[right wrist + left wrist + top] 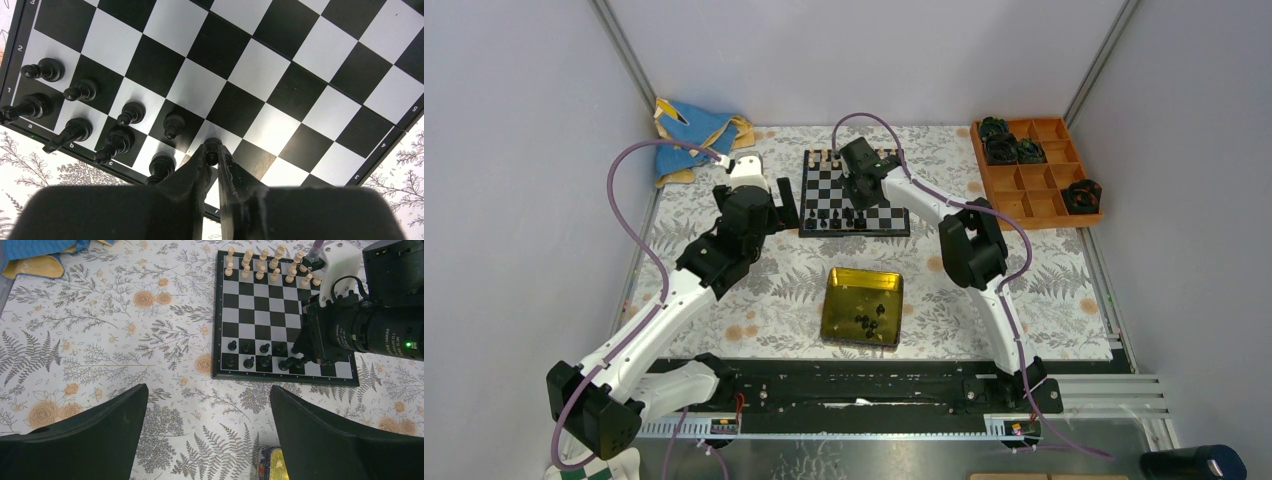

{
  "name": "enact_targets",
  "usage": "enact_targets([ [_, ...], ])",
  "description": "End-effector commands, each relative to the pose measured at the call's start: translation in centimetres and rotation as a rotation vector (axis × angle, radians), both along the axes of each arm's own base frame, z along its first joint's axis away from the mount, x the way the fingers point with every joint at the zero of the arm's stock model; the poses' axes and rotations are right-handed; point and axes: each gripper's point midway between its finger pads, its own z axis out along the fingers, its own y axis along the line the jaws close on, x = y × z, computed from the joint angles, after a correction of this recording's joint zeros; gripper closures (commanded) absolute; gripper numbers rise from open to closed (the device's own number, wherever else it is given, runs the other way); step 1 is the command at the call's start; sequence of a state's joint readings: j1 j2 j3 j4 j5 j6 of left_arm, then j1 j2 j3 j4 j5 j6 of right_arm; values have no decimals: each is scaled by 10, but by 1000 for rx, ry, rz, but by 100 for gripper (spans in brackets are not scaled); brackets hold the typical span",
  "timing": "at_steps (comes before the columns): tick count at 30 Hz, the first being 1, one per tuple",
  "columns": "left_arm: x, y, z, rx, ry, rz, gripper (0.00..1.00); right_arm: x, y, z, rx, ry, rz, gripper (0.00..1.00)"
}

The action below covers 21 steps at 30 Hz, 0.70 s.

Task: Set up the chess pieces on the board
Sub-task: Place the chess piece on the chessboard.

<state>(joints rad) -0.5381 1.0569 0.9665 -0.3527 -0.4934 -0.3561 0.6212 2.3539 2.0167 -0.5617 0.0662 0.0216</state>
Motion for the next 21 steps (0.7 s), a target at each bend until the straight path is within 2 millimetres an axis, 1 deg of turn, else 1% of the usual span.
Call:
enact_targets([
  [1, 4, -1, 20, -15, -66, -9, 1, 12, 4, 8, 24, -28, -11, 77],
  [7, 3, -1, 19, -13, -67, -9, 1, 15, 5, 15, 30, -44, -12, 63],
  [11, 2, 0, 20, -15, -71, -8, 1, 18, 6, 25, 37, -68, -13, 61],
  [17, 0, 2, 24, -20, -84, -6, 1, 27, 9, 50, 58, -124, -21, 60],
  [19, -1, 2, 25, -26, -89, -2, 1, 30, 9, 63, 71, -151, -28, 60],
  [21, -2, 2, 26, -34, -91, -4, 1, 32, 7, 81, 82, -187, -44, 60],
])
